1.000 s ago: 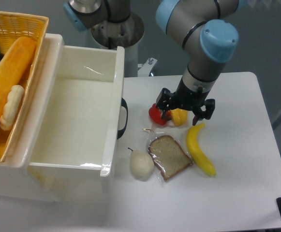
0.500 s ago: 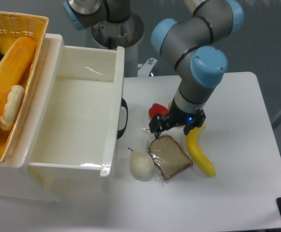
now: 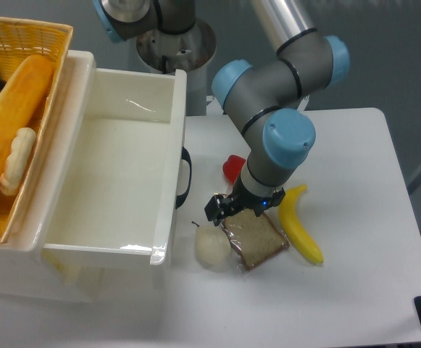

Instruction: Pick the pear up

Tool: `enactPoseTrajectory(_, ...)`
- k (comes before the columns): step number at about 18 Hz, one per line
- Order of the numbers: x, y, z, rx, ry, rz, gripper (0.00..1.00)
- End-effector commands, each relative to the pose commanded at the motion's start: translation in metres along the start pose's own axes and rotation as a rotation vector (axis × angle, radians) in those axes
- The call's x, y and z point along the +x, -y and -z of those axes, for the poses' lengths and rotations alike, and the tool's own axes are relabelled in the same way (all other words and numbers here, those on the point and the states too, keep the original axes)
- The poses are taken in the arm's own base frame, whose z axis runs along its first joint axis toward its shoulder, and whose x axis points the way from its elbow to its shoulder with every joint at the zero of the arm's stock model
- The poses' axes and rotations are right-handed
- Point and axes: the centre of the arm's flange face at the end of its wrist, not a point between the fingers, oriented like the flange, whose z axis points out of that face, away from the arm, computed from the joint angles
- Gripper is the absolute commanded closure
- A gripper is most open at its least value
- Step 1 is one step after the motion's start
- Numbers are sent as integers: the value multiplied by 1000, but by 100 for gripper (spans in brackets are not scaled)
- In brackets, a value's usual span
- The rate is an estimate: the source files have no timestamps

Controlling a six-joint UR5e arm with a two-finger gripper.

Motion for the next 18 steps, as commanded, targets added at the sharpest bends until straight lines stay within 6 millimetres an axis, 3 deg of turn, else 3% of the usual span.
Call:
enactPoseTrajectory(11, 11, 22, -53, -67, 4, 109, 0)
enactPoseTrajectory(18, 14, 25, -67, -87, 8, 131, 0)
